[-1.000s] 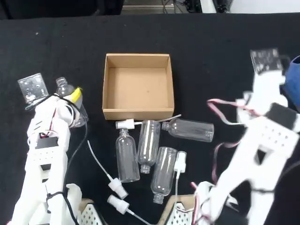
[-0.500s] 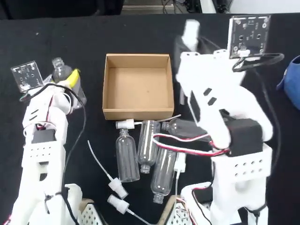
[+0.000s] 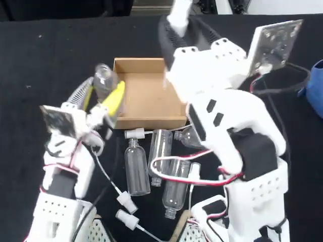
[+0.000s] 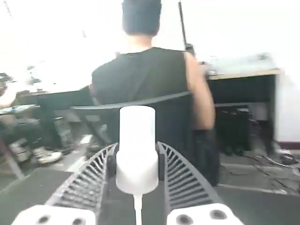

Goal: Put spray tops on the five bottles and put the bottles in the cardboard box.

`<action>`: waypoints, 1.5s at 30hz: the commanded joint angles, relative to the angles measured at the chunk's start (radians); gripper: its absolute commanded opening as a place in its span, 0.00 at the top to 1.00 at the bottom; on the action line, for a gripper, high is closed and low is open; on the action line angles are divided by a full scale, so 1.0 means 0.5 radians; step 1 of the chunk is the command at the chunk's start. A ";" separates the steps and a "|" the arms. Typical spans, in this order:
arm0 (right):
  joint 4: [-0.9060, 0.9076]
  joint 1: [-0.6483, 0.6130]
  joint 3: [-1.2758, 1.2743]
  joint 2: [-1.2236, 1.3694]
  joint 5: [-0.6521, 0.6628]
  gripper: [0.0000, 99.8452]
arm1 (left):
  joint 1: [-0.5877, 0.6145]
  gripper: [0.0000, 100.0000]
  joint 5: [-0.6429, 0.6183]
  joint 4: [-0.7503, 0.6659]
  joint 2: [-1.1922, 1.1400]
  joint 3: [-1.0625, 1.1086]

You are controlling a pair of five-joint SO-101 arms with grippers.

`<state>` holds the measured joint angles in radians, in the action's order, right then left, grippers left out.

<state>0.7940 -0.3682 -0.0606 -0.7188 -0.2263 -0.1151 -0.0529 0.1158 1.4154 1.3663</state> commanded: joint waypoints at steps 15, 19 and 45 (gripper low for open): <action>-0.466 -0.601 -0.054 -0.066 0.377 0.99 | -0.367 0.97 0.374 -0.031 0.795 0.404; -0.626 -0.632 -0.189 -0.066 0.377 0.99 | -0.367 0.97 0.374 -0.031 0.795 0.404; -0.276 -0.706 -1.125 -0.689 0.393 0.89 | -0.354 0.97 0.371 -0.031 0.795 0.404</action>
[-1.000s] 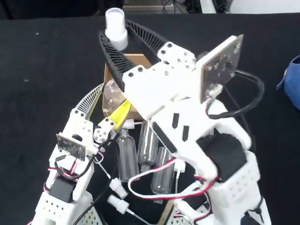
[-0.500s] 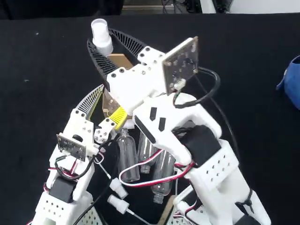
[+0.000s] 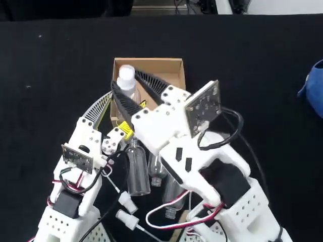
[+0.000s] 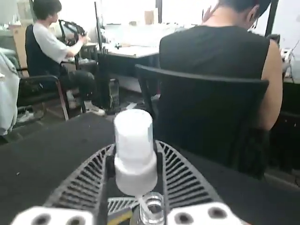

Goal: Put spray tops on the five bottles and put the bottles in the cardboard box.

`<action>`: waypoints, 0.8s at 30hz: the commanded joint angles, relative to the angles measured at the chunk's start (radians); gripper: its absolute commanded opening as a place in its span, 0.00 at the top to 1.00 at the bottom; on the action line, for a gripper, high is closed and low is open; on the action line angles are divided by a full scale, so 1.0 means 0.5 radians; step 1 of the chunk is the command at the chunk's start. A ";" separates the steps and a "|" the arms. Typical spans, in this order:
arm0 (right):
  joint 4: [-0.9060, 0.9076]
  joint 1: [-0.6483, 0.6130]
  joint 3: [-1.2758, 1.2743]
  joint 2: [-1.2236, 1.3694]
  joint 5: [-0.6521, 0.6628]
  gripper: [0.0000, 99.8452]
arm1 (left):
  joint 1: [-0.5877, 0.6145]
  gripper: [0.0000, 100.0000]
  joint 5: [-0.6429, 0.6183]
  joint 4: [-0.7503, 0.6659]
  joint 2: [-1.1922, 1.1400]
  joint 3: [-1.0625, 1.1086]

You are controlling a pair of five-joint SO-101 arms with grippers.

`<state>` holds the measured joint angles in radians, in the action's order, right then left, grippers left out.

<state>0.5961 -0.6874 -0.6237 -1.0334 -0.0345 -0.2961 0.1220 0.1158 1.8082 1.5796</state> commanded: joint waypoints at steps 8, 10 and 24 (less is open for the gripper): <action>0.160 -0.068 0.158 -0.060 0.009 0.83 | -0.005 0.97 0.021 -0.031 0.009 -0.023; 0.187 -0.061 0.247 -0.060 0.031 0.86 | 0.002 0.97 0.021 -0.031 0.009 -0.023; 1.320 0.942 1.063 0.551 0.083 0.88 | 0.213 0.97 0.003 0.230 -0.009 -0.219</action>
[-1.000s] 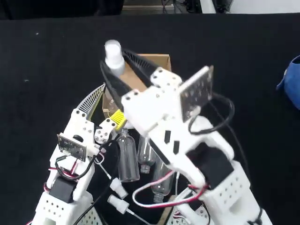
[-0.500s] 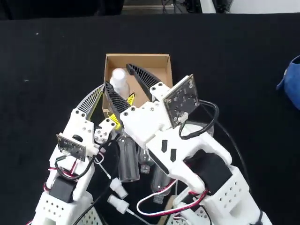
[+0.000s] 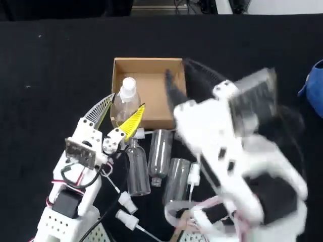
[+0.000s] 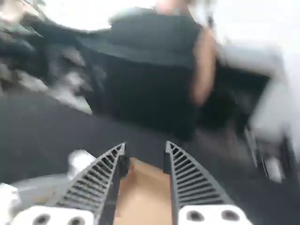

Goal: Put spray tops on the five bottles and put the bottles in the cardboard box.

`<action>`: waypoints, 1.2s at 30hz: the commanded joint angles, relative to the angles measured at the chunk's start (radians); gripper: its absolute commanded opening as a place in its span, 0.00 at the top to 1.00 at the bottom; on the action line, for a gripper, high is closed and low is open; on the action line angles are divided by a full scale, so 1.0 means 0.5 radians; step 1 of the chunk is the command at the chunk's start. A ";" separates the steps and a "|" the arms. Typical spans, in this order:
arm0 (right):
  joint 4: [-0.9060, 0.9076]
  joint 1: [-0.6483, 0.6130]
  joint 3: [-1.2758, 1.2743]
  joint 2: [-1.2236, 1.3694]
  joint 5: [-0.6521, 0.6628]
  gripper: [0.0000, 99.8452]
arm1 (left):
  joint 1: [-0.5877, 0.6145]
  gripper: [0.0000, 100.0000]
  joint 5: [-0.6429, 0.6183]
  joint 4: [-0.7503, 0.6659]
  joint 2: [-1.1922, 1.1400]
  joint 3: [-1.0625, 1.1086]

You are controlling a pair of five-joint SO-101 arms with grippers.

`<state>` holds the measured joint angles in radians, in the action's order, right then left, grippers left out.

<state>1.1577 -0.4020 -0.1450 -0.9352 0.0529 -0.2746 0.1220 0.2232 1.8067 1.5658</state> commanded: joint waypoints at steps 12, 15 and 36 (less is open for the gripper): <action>-0.187 0.620 -0.667 0.643 -0.206 0.86 | 0.275 0.97 -0.193 -0.310 -0.924 -0.594; -0.411 0.614 -0.904 0.677 -0.212 0.85 | 0.265 0.97 -0.187 -0.479 -1.212 -0.683; -1.096 0.611 -1.165 1.505 -0.199 0.85 | 0.262 0.97 -0.199 -1.154 -1.761 -0.720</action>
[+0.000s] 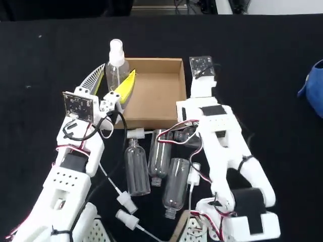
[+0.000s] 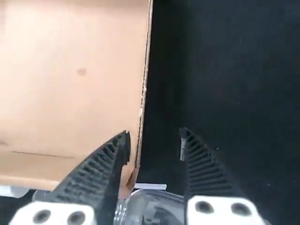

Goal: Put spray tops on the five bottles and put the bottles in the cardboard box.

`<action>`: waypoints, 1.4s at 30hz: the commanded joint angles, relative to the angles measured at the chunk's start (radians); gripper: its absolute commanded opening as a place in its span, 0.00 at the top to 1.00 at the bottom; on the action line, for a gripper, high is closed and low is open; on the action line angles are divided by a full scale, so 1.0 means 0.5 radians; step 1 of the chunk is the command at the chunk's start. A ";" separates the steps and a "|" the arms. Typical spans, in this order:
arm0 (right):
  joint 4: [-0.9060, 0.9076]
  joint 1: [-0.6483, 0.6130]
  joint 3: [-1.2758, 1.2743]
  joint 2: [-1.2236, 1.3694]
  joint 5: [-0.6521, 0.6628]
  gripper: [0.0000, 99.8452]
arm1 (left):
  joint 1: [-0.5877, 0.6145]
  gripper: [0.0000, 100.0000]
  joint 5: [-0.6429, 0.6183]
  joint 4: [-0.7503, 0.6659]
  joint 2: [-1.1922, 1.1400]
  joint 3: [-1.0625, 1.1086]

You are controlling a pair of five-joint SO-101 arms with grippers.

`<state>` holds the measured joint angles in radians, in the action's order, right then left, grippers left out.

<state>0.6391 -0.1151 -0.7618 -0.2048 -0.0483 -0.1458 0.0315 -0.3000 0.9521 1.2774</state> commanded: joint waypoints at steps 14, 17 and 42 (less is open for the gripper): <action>-0.052 0.114 0.176 0.204 0.408 0.99 | -0.103 0.97 -0.012 -0.196 -0.209 -0.143; -0.028 0.135 0.201 0.176 0.519 0.99 | -0.103 0.97 -0.015 -0.196 -0.209 -0.158; 0.905 0.098 0.947 -0.222 0.169 0.83 | 0.106 0.97 -0.018 -0.178 -0.236 -0.222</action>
<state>0.9874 -0.0660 -0.4074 -0.1803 0.1312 -0.1473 0.0315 -0.3721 0.8216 1.2252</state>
